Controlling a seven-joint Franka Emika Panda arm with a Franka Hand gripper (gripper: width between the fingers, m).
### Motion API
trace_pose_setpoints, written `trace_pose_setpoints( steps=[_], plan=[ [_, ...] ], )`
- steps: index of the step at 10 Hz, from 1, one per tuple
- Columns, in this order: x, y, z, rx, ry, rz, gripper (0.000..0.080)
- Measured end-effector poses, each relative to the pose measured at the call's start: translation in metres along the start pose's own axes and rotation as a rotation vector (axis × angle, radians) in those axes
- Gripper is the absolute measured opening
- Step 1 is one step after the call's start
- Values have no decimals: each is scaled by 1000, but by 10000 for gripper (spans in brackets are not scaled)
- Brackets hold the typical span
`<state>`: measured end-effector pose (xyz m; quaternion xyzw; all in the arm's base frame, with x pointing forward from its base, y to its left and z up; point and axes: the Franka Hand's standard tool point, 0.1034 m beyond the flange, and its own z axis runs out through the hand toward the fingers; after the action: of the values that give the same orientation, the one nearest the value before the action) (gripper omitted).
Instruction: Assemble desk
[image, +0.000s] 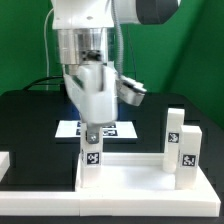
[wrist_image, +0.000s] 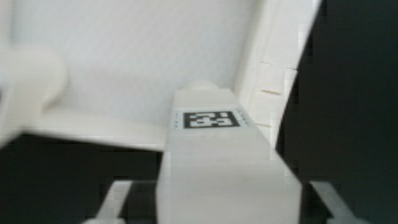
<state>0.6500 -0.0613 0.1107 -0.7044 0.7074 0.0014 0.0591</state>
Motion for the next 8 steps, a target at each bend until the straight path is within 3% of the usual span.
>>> trace_pose_setpoints(
  steps=[1,4,7,8],
  plan=[
    [-3,-1,0,23,-13,193,290],
    [0,0,0,22,-14,353,290],
    [0,0,0,21,-6,252,292],
    [-2,0,1,17,8,42,457]
  ],
)
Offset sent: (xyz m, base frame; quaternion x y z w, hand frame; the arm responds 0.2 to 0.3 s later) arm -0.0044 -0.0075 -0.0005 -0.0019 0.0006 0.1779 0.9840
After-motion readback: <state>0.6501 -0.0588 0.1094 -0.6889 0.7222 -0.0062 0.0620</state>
